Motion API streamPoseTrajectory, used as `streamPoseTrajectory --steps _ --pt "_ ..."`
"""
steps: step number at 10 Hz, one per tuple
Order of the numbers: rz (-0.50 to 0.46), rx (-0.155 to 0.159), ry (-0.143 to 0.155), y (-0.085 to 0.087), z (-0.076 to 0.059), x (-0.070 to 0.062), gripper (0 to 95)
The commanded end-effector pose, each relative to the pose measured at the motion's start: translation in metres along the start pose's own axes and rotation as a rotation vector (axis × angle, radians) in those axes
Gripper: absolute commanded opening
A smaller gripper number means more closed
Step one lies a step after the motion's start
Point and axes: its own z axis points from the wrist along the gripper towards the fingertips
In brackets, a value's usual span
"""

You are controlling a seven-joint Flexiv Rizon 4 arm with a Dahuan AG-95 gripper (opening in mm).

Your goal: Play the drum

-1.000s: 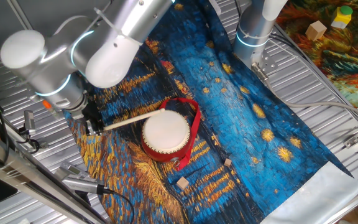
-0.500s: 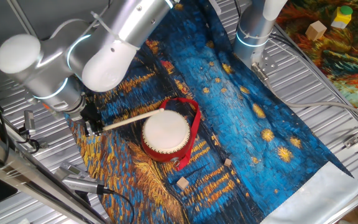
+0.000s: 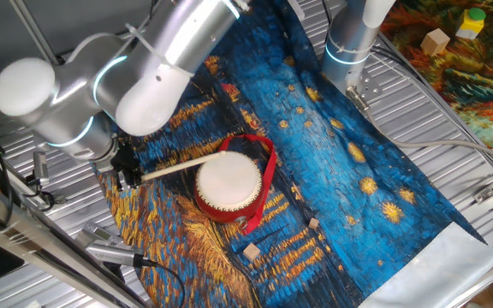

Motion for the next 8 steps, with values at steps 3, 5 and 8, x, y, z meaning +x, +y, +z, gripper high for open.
streamPoseTrajectory --steps 3,5,8 --pt "-0.23 -0.065 -0.009 -0.002 0.001 0.004 0.0" --pt "-0.246 -0.06 -0.015 -0.001 -0.001 0.004 0.0" --pt "-0.198 -0.065 -0.005 0.016 -0.012 -0.004 0.0"
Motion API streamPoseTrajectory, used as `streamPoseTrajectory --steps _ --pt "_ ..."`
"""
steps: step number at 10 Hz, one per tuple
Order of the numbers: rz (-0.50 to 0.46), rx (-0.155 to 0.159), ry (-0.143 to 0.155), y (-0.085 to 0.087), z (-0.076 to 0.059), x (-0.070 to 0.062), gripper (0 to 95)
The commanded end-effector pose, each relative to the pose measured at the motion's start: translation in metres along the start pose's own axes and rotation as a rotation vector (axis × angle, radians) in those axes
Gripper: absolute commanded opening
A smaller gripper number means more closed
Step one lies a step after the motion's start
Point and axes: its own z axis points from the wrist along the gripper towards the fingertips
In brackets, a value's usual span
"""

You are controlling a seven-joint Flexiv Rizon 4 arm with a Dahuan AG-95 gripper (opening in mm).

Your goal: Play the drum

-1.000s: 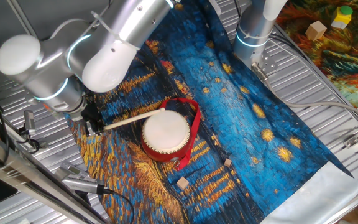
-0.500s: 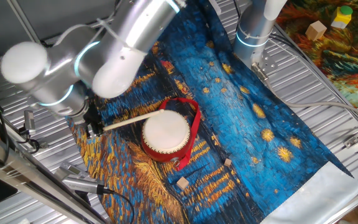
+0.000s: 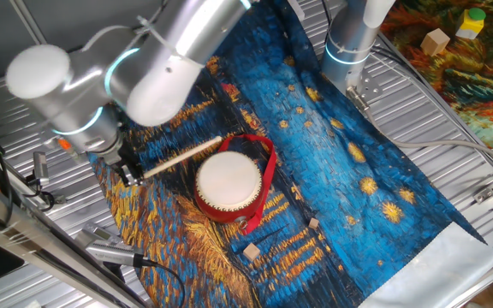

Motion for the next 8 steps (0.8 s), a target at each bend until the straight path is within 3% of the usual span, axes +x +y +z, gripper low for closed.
streamPoseTrajectory --steps 1,3,8 --pt "0.096 0.002 0.013 0.023 -0.009 -0.015 0.0" --pt "0.177 -0.001 0.011 0.049 -0.01 -0.034 0.0" --pt "0.208 -0.01 0.003 0.063 -0.011 -0.042 0.0"
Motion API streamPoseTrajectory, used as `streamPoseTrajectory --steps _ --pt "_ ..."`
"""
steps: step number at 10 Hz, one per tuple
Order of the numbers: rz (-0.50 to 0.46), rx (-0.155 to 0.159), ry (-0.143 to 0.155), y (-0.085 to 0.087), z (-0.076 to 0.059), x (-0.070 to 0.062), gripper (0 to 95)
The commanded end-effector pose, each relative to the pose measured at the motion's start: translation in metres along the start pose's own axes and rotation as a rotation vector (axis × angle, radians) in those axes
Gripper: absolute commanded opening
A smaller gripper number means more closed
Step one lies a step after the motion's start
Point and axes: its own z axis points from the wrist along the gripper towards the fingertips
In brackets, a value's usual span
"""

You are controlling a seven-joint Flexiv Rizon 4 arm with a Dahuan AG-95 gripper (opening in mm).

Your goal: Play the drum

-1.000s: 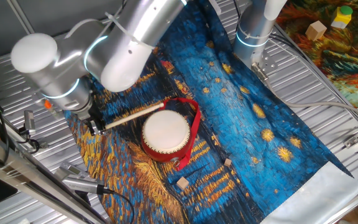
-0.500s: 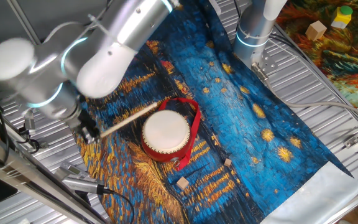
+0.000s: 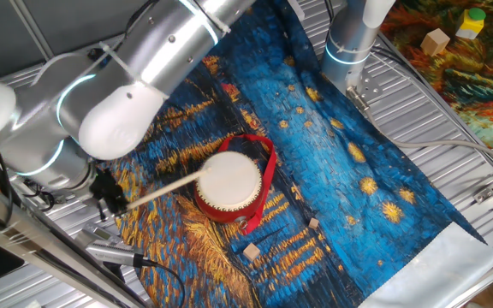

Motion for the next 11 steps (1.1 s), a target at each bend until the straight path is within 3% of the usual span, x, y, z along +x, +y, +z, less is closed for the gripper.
streamPoseTrajectory --steps 1,2,5,7,8,11 --pt "0.062 0.0 -0.025 0.0022 -0.0017 0.0117 0.0" --pt "0.065 -0.006 -0.014 0.002 -0.0016 0.0117 0.0" --pt "0.064 -0.015 -0.029 0.0011 -0.0015 0.0121 0.0" --pt "-0.019 -0.005 -0.137 -0.0005 -0.002 0.0126 0.0" --pt "-0.053 -0.005 -0.168 -0.0015 -0.0023 0.013 0.0" --pt "-0.141 0.009 -0.343 -0.0052 -0.0029 0.0138 0.0"
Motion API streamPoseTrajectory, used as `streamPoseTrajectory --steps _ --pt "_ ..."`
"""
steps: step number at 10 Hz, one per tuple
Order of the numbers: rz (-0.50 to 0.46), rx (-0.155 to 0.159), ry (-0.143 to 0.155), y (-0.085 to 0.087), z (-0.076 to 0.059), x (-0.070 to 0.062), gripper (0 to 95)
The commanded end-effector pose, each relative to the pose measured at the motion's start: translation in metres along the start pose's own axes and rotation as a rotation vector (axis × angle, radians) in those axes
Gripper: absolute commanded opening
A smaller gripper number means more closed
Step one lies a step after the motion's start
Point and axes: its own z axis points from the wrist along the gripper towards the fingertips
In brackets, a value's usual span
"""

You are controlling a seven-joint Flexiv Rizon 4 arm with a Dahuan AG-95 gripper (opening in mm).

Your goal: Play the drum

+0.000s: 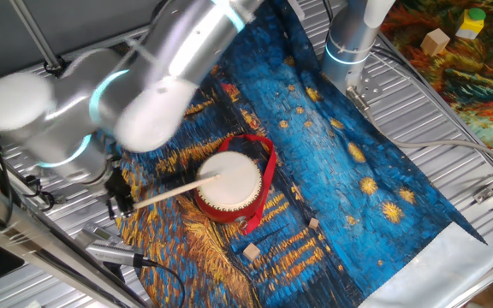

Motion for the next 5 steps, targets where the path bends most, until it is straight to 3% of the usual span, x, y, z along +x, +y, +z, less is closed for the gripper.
streamPoseTrajectory --steps 1,2,3,4,5 --pt "-0.102 0.014 -0.185 -0.007 0.0 0.002 0.0" --pt "-0.078 0.01 -0.17 -0.008 0.0 0.002 0.0" --pt "0.057 -0.047 -0.069 -0.008 0.0 0.002 0.0" --pt "0.115 -0.111 0.025 -0.009 0.0 0.002 0.0" --pt "0.111 -0.121 0.085 -0.019 0.004 0.004 0.0"
